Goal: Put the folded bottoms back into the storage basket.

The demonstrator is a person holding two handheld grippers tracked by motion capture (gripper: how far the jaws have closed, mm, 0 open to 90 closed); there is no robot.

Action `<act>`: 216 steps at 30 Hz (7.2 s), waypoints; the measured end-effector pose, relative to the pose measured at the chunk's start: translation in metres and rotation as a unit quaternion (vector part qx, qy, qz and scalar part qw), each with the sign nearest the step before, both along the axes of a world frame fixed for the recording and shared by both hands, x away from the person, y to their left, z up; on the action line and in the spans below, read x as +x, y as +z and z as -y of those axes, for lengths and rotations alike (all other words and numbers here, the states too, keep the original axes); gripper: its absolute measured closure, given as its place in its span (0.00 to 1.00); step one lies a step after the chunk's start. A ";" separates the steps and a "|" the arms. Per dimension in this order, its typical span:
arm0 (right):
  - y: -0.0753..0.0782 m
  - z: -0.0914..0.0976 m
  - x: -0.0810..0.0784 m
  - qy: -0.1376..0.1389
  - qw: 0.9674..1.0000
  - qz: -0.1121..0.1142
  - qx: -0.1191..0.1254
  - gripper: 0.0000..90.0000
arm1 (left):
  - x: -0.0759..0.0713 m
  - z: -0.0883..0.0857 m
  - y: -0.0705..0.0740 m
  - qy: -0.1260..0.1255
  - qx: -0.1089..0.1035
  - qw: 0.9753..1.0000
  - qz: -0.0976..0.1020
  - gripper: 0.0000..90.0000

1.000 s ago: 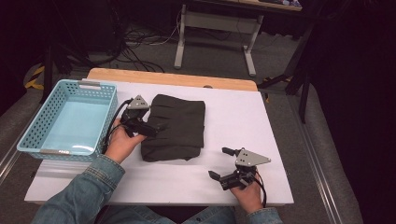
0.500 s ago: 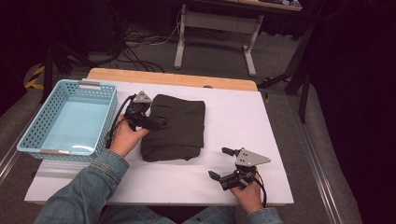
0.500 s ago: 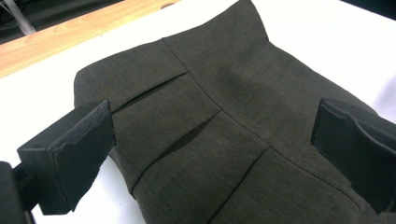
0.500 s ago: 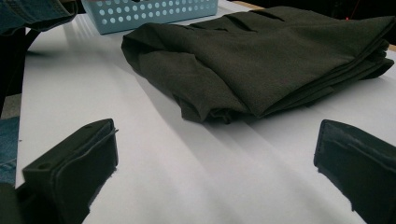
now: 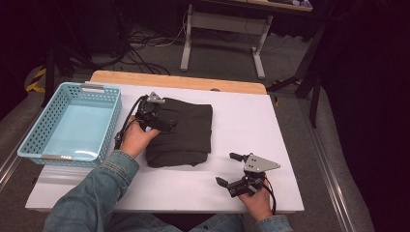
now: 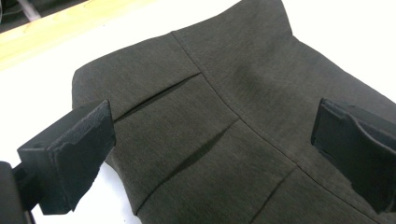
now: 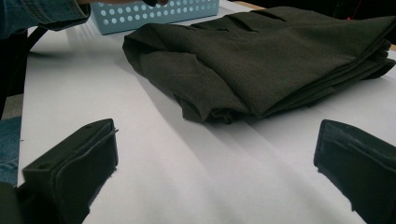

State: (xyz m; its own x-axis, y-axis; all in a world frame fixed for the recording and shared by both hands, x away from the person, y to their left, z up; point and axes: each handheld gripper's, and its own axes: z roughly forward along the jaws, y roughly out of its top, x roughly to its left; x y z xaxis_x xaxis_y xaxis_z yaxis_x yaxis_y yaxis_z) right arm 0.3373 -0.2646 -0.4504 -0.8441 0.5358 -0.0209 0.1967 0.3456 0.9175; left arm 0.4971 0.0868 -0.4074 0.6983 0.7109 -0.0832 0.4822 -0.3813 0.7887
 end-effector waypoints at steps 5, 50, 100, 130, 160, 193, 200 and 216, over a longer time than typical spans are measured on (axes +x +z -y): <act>0.000 0.000 0.000 0.001 1.000 0.000 -0.001 0.01 | 0.007 0.003 -0.004 0.008 0.007 1.000 -0.009 0.01; -0.001 -0.001 0.000 0.004 1.000 -0.002 -0.003 0.01 | 0.036 0.006 -0.047 0.067 0.013 0.983 -0.171 0.08; 0.000 0.001 0.000 0.002 1.000 -0.004 0.003 0.01 | 0.008 0.013 0.022 0.014 -0.028 0.995 -0.093 0.75; 0.000 0.001 0.000 0.003 1.000 -0.002 0.005 0.01 | -0.011 -0.004 0.091 -0.008 -0.053 0.998 -0.042 0.80; 0.000 0.001 0.000 0.002 1.000 -0.004 0.003 0.01 | -0.017 -0.038 0.137 0.016 -0.051 0.998 -0.012 0.81; -0.001 0.000 0.000 0.001 1.000 -0.005 0.001 0.01 | -0.024 -0.104 0.187 0.057 -0.058 0.997 0.012 0.81; -0.001 0.000 0.000 0.001 1.000 -0.005 0.001 0.01 | -0.025 -0.125 0.194 0.074 -0.057 0.996 0.013 0.81; -0.001 0.000 0.001 0.001 1.000 -0.006 -0.002 0.01 | -0.036 -0.172 0.206 0.111 -0.059 0.992 0.022 0.81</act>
State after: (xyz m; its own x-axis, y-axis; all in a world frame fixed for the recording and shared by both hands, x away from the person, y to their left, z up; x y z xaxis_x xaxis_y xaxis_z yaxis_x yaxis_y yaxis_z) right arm 0.3378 -0.2642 -0.4514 -0.8452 0.5343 -0.0131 0.2074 0.3504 0.9134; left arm 0.4610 0.2588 -0.2009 0.5304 0.8346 -0.1490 0.5088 -0.1728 0.8434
